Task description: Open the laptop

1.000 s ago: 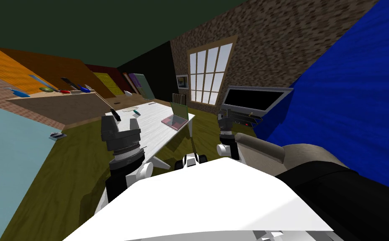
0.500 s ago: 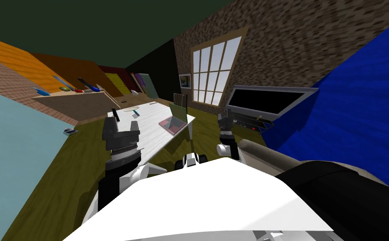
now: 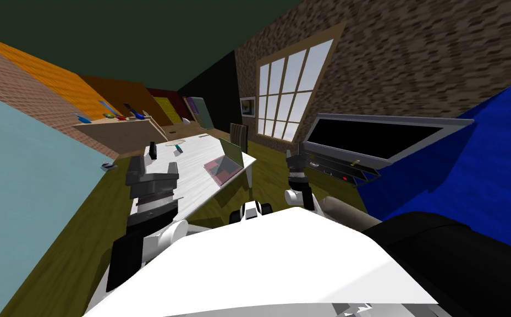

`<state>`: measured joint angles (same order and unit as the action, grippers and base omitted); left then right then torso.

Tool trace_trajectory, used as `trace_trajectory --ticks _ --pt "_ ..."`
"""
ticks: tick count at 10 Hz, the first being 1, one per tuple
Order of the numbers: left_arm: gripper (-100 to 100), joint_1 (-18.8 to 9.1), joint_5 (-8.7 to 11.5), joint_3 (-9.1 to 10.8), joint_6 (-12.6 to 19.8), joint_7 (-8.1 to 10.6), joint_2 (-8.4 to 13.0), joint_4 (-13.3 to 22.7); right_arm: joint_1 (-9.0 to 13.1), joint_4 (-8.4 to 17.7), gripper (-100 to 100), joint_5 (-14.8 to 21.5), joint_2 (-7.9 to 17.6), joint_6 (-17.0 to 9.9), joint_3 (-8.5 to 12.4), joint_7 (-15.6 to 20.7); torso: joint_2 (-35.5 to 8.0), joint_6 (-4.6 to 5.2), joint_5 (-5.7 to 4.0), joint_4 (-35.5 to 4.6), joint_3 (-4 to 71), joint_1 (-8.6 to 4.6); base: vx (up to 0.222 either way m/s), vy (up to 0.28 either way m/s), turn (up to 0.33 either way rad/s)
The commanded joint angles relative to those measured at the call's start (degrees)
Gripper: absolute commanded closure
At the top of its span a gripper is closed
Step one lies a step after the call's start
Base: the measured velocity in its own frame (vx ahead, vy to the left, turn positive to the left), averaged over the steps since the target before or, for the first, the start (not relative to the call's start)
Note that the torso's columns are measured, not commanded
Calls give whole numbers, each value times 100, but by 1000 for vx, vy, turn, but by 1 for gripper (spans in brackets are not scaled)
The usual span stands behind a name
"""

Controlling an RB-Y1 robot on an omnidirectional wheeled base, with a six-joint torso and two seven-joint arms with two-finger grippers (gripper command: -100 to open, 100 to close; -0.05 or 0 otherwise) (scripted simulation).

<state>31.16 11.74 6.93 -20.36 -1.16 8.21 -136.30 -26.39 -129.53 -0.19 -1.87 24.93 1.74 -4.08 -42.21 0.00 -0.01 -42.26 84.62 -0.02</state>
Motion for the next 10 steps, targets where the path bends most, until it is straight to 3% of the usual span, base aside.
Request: trace_trajectory --ticks 1,9,10 --pt "-100 98 394 218 355 142 37 -29 0 0 0 0 0 0 0 0 -6 -1 3 -1 -3 9 192 -224 189" --pt "-100 300 1672 939 1595 582 116 12 1 0 0 0 0 0 0 0 -11 0 2 -4 -8 2 174 -253 191" --pt "-100 300 1672 939 1595 582 116 12 1 0 0 0 0 0 0 0 -2 0 2 -1 -2 5 135 -182 52"
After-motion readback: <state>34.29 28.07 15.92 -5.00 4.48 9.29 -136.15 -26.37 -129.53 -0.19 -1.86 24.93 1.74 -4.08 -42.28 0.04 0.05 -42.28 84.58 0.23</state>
